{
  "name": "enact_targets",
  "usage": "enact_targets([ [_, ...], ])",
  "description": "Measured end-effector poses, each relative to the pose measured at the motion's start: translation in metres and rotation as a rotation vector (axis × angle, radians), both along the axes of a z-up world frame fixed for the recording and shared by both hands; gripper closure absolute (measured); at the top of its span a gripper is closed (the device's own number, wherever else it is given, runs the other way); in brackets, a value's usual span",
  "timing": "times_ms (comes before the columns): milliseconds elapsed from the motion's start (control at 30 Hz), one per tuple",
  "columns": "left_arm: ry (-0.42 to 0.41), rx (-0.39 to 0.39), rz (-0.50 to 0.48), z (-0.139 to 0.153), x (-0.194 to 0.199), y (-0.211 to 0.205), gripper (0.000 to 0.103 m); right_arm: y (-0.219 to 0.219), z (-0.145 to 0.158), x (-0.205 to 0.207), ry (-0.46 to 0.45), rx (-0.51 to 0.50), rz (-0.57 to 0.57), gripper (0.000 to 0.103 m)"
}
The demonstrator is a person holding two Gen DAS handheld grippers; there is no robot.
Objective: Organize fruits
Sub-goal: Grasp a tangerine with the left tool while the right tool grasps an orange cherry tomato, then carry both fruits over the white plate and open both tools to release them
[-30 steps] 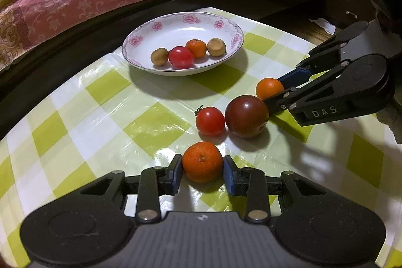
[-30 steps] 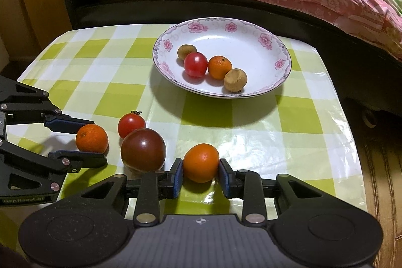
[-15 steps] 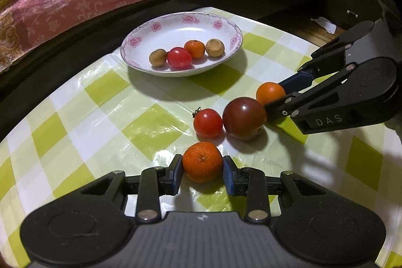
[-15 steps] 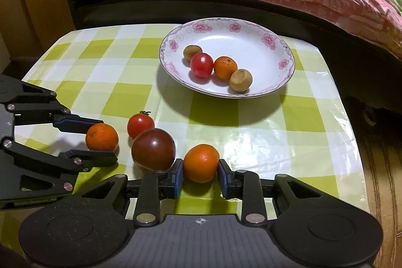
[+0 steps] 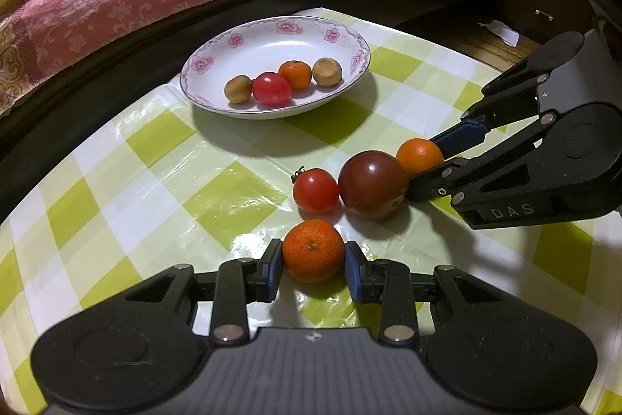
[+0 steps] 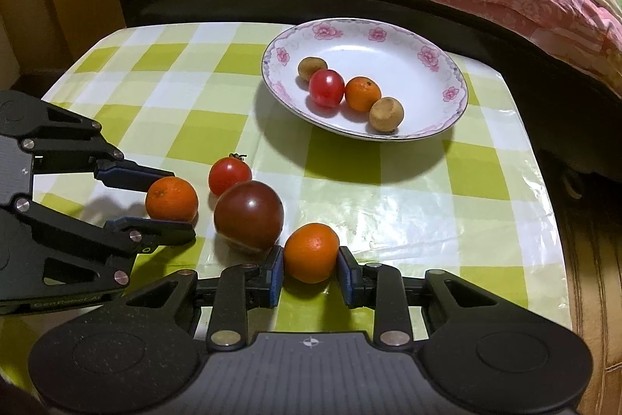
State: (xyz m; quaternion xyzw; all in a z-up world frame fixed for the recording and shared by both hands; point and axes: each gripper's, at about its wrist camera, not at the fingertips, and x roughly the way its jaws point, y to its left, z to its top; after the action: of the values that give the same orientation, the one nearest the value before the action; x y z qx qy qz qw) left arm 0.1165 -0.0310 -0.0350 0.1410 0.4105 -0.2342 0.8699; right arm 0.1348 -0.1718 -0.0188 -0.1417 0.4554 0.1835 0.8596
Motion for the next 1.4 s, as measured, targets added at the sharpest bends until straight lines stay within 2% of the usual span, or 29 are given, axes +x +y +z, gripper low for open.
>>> enact_targets([
  [367,-0.025,-0.033,0.009,0.013,0.003,0.000,0.061,0.000,0.012,-0.003,-0.006,0.018,-0.003,0.079],
  [967,-0.043,-0.051,0.027,0.021,0.010,-0.003,0.061,-0.003,0.030,0.006,-0.066,0.052,-0.038,0.079],
  [1400,-0.068,-0.069,0.075,0.032,0.033,-0.003,0.061,-0.007,0.039,0.031,-0.127,0.077,-0.100,0.079],
])
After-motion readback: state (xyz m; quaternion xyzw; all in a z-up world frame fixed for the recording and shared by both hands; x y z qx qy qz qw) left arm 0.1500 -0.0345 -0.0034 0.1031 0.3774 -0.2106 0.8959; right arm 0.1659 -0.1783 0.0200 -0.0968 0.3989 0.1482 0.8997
